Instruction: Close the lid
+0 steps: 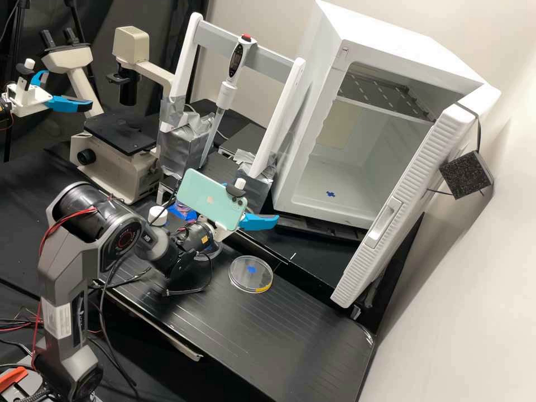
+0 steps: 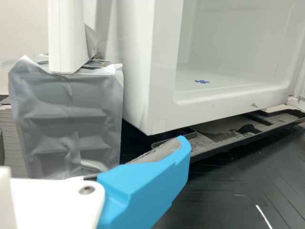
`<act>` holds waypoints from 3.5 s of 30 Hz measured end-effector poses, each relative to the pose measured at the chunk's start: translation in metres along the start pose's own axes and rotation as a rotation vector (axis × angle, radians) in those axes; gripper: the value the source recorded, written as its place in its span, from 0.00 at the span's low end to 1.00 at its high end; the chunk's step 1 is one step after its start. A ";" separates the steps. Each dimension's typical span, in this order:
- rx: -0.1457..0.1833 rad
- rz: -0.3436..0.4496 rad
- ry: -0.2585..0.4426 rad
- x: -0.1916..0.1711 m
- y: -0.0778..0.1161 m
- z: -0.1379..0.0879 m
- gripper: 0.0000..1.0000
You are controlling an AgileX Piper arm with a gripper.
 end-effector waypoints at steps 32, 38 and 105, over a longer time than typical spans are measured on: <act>0.080 0.158 -0.032 -0.055 0.026 0.042 1.00; 0.095 0.241 -0.085 -0.102 0.038 0.055 1.00; -0.025 0.103 -0.123 -0.145 0.026 0.085 1.00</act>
